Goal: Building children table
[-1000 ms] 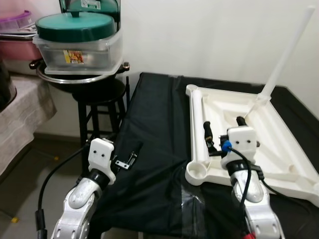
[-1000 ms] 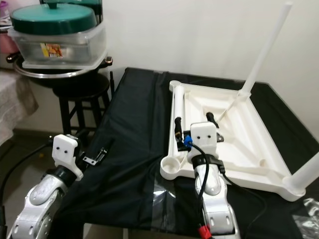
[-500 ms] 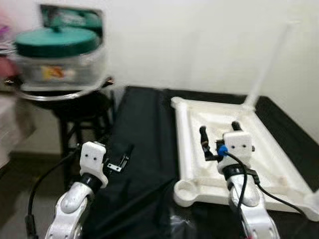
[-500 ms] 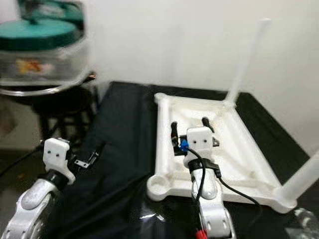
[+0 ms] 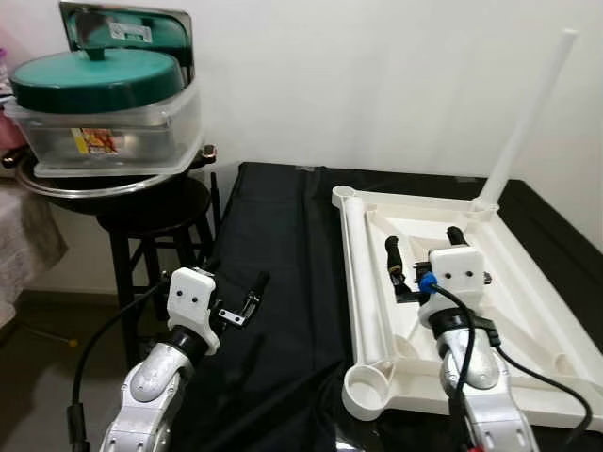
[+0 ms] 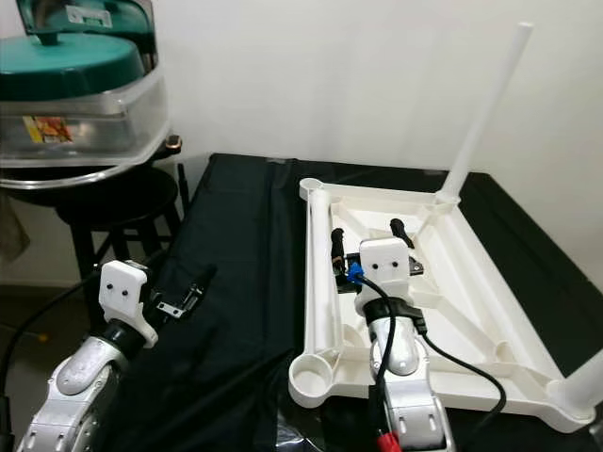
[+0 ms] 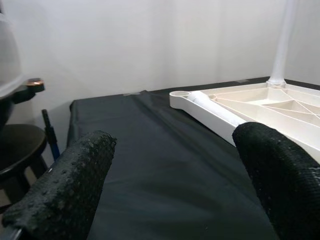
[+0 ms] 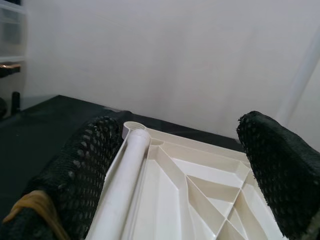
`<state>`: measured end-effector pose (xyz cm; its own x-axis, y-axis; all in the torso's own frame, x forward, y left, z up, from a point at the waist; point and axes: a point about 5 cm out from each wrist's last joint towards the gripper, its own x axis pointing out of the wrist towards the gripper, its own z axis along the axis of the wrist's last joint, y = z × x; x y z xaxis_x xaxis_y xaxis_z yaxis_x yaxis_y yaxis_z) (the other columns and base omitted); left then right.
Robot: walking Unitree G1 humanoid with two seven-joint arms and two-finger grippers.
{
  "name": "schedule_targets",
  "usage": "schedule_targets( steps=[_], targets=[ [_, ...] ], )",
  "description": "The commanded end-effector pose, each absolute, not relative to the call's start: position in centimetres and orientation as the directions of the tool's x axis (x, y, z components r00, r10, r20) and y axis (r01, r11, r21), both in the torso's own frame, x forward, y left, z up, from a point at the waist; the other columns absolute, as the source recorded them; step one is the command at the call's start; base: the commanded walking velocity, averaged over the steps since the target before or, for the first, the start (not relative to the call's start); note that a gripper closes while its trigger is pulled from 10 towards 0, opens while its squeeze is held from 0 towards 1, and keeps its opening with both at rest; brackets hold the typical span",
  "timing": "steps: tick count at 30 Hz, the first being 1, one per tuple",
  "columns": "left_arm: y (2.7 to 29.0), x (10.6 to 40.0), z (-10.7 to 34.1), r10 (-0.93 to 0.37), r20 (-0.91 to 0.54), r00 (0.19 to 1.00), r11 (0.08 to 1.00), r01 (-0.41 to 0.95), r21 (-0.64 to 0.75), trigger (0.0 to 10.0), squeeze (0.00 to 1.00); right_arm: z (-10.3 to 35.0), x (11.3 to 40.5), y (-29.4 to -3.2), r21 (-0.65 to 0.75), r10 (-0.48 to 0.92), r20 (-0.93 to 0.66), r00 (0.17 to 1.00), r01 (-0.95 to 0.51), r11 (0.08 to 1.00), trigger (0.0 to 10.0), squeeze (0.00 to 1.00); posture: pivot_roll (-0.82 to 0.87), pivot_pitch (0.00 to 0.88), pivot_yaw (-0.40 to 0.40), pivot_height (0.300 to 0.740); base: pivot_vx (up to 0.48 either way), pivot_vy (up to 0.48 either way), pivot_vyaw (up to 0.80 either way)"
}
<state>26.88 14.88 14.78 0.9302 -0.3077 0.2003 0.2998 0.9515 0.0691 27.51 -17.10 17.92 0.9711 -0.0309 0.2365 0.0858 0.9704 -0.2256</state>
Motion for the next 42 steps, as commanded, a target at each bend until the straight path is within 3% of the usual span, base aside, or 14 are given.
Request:
schedule_targets(
  steps=[1, 10, 26, 42],
  targets=[
    [14.89, 26.78, 14.47, -0.304, 0.185, 0.935, 0.953, 0.300, 0.052, 10.0, 0.00, 17.81, 27.46, -17.24, -0.230, -0.036, 0.235, 0.971, 0.092, 0.969, 10.0, 0.00, 0.05, 0.000, -0.094, 0.740, 0.000, 0.000, 0.00],
    [14.78, 26.82, 14.50, -0.307, 0.187, 0.933, 0.952, 0.303, 0.051, 10.0, 0.00, 17.83, 27.42, -17.20, -0.232, -0.033, 0.237, 0.971, 0.090, 0.969, 10.0, 0.00, 0.05, 0.000, -0.093, 0.740, 0.000, 0.000, 0.00],
    [14.64, 26.84, 14.50, -0.313, 0.187, 0.931, 0.950, 0.309, 0.054, 10.0, 0.00, 17.76, 27.42, -17.16, -0.238, -0.027, 0.236, 0.971, 0.085, 0.968, 10.0, 0.00, 0.05, 0.000, -0.093, 0.740, 0.000, 0.425, 0.00],
    [14.79, 26.92, 14.51, -0.316, 0.179, 0.932, 0.949, 0.309, 0.068, 10.0, 0.00, 17.40, 27.39, -16.95, -0.238, -0.023, 0.224, 0.974, 0.078, 0.968, 10.0, 0.00, 0.06, 0.000, -0.086, 0.740, 0.000, 0.000, 0.00]
  ],
)
